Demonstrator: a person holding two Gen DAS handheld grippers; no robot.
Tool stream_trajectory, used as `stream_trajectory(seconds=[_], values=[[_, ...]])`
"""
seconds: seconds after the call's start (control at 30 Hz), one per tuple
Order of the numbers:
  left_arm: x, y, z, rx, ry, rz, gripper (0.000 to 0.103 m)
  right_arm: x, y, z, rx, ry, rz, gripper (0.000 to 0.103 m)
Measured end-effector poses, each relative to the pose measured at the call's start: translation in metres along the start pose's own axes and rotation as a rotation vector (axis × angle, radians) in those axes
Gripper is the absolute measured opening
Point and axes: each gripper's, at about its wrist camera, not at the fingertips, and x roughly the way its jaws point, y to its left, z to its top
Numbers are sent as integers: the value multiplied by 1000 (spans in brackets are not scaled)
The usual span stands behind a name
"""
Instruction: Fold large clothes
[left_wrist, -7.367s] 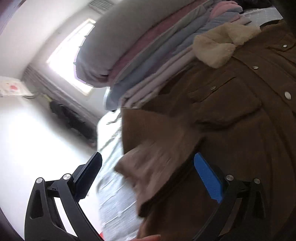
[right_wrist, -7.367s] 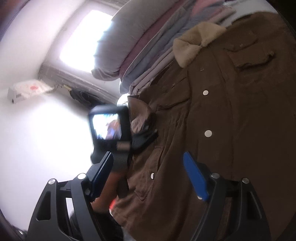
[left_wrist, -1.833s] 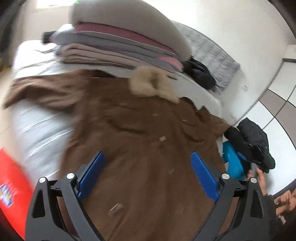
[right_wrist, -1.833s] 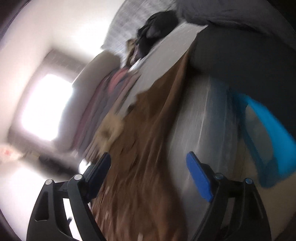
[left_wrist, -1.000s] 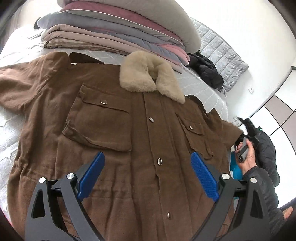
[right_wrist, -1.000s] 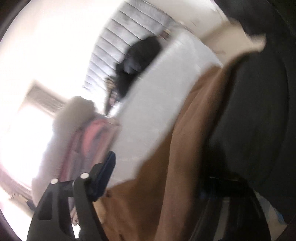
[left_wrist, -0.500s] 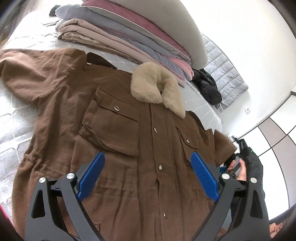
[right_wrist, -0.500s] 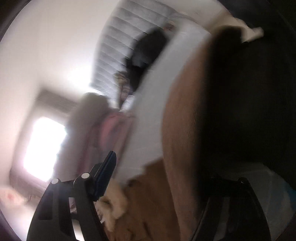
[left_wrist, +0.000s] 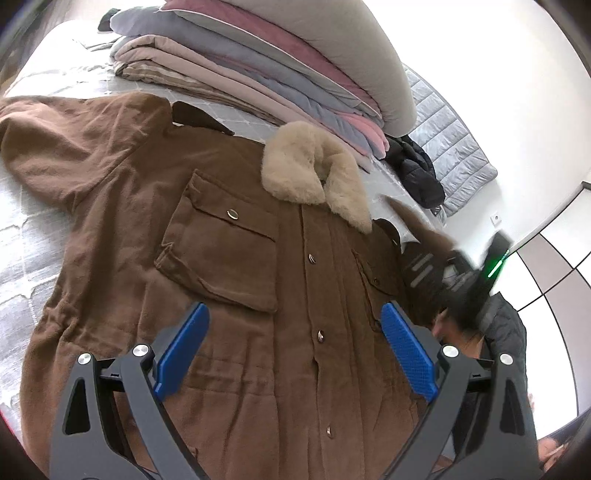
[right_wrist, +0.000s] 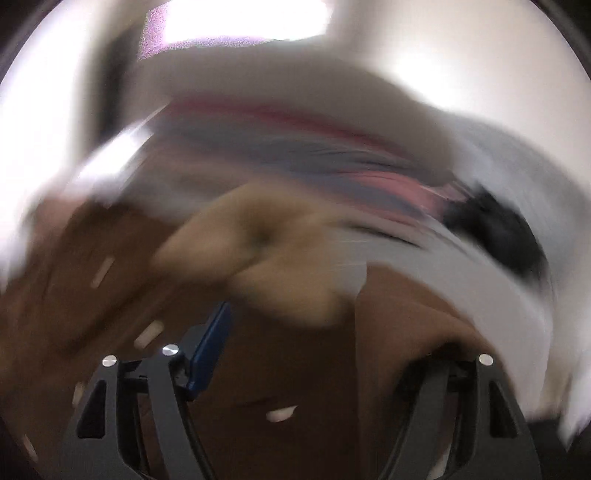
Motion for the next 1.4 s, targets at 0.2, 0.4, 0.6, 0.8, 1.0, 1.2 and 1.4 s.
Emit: stream_trajectory(seconds=[0.2,0.4,0.6,0.8,1.0,1.2,1.4], values=[[-13,12,5,-33,-26,-3,90,38,108,-30,-333,140,-8,87],[-27,27,10,-96,-44,-33,90,27,66,-21,-4,238,248,95],[-37,35,14,-134,-60,-57,90,14,-28,-21,728,122,536,96],[-43,41,17,-150,-71,-68,90,53,-97,-53,1228,67,586,96],[-44,47,19,-169,-70,-70,90,105,-80,-55,1287,143,622,95],[-51,51,21,-190,-86,-81,90,107,-58,-16,1112,132,468,6],[-65,61,25,-215,-137,-84,90,48,74,88,427,16,276,52]])
